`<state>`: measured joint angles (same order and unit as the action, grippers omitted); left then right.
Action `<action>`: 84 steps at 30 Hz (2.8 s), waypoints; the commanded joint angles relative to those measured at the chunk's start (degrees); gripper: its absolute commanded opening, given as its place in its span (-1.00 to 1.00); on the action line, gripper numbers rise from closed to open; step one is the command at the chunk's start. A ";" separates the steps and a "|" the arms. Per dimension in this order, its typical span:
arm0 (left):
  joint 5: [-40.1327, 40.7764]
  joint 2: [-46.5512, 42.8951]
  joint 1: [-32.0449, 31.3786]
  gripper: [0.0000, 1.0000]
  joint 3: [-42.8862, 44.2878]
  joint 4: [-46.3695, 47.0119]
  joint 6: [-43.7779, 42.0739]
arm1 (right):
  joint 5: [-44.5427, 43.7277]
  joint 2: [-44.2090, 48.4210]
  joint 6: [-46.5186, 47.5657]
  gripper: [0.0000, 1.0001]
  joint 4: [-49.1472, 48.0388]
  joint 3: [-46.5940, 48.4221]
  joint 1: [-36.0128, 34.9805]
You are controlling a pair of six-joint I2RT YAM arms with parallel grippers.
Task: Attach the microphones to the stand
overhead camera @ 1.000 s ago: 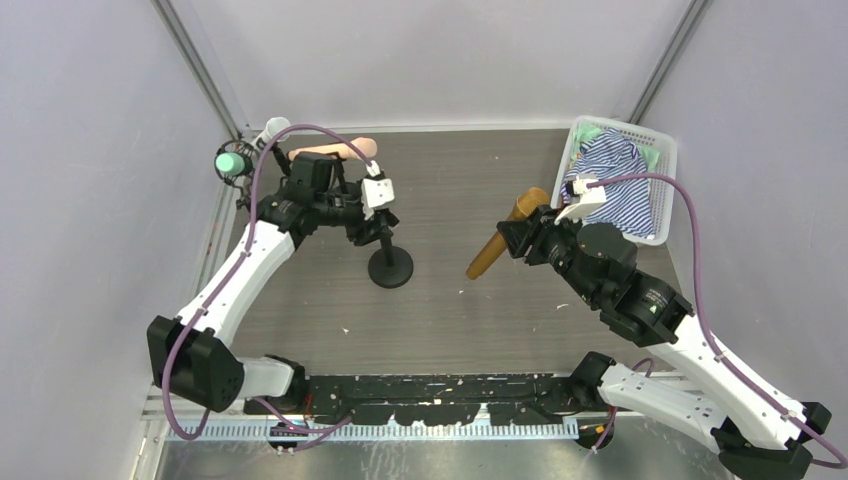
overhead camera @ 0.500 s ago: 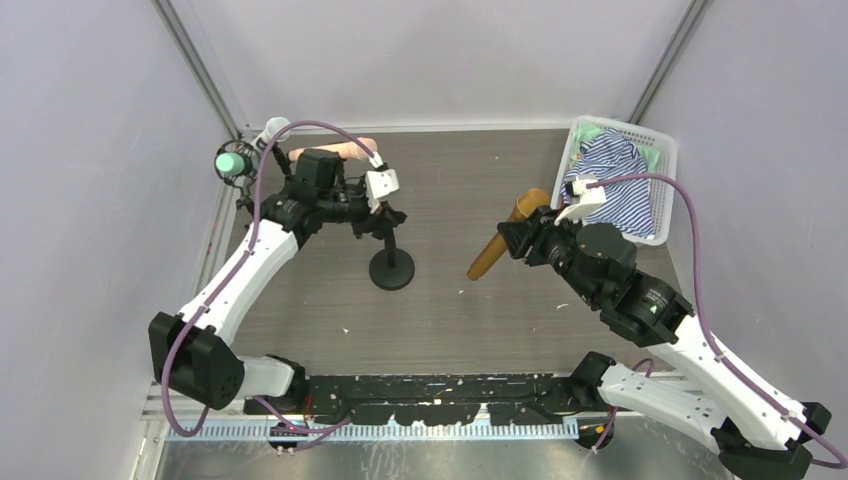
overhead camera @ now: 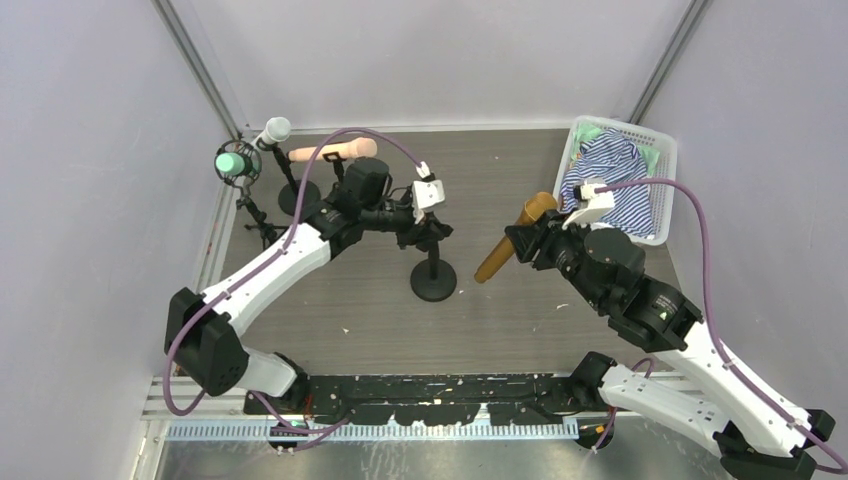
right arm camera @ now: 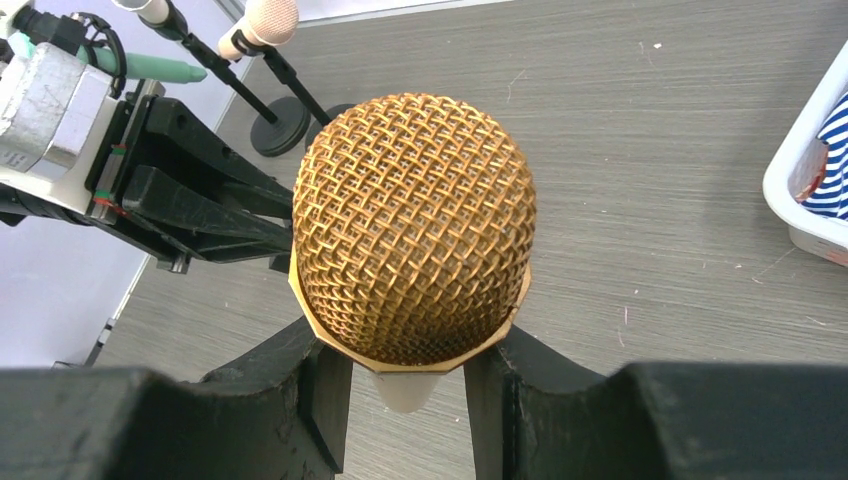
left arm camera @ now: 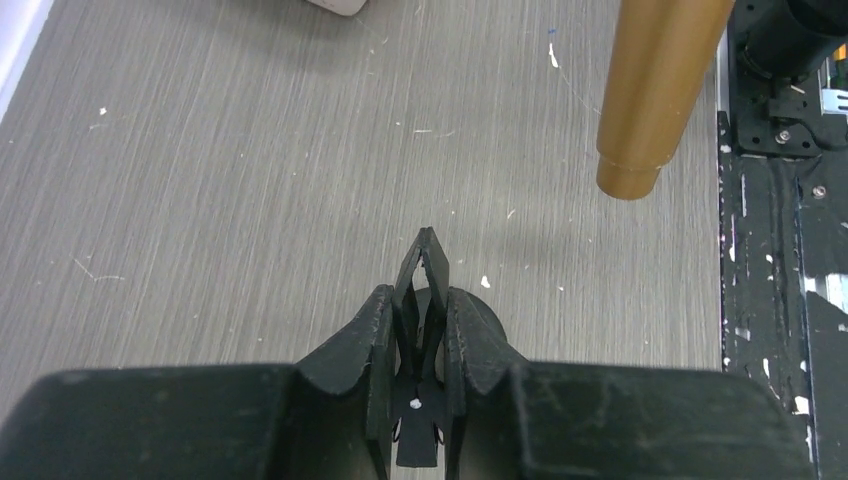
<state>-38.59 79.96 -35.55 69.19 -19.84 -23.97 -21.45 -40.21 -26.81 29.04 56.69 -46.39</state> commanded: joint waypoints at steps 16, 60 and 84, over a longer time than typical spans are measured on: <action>-1.39 1.72 -1.03 0.63 -4.23 14.61 5.42 | 0.14 0.17 9.02 -0.99 2.83 4.82 -0.18; 0.27 1.62 4.39 0.66 -39.56 93.09 29.15 | 18.11 -28.51 49.85 -0.99 11.53 27.71 -0.21; -3.42 2.04 5.84 0.63 -41.50 89.61 27.84 | 20.38 -37.14 52.26 -0.99 16.93 36.35 -1.56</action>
<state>-42.06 82.72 -30.22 28.73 68.60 5.34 -1.39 -77.30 24.16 46.44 89.97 -47.42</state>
